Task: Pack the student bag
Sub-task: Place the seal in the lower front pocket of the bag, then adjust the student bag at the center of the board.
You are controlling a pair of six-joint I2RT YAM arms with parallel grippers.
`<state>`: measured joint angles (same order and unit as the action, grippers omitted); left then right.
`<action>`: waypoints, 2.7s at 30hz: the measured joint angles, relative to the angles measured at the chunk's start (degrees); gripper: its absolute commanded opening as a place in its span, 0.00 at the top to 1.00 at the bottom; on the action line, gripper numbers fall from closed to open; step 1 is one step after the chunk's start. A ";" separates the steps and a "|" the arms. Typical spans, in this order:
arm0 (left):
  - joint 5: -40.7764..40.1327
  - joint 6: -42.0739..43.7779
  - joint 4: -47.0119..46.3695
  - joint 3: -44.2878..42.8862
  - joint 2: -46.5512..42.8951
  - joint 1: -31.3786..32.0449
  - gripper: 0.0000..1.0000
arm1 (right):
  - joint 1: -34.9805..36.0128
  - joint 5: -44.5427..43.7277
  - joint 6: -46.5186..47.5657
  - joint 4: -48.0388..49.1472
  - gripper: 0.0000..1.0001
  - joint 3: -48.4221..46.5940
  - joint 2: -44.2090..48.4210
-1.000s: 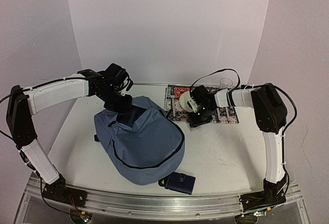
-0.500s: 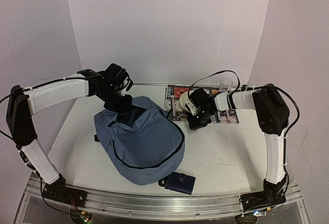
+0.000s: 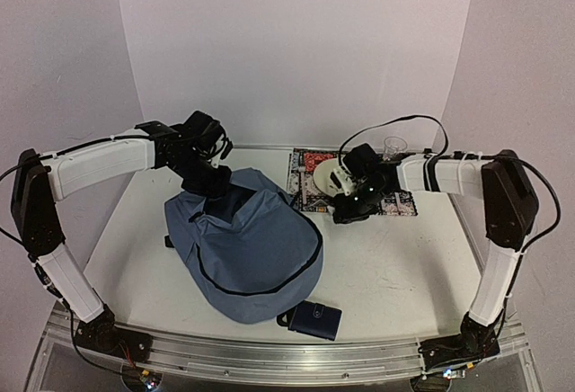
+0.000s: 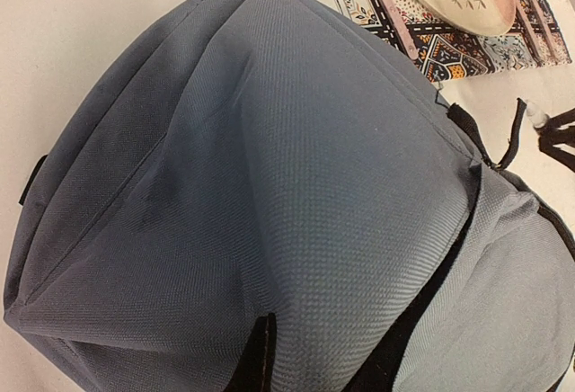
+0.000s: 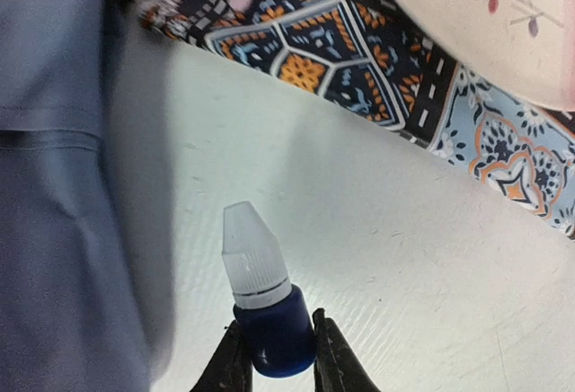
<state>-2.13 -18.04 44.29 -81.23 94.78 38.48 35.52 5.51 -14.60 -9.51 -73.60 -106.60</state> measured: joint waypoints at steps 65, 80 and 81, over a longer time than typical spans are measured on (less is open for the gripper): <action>-2.05 -9.80 -2.26 14.32 -17.47 -1.91 0.37 | 18.50 2.95 -8.61 6.56 0.15 -12.07 1.69; 2.69 -19.61 -2.79 26.46 -23.75 -3.56 0.40 | 18.41 -3.49 -14.42 -3.36 0.02 1.28 9.02; 3.78 -19.83 -3.27 27.35 -23.43 -3.57 0.42 | 18.41 -3.99 -14.71 -3.96 0.04 1.62 9.64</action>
<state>1.65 -37.88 41.03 -53.89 71.36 34.91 53.93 1.52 -29.31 -13.47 -71.98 -96.96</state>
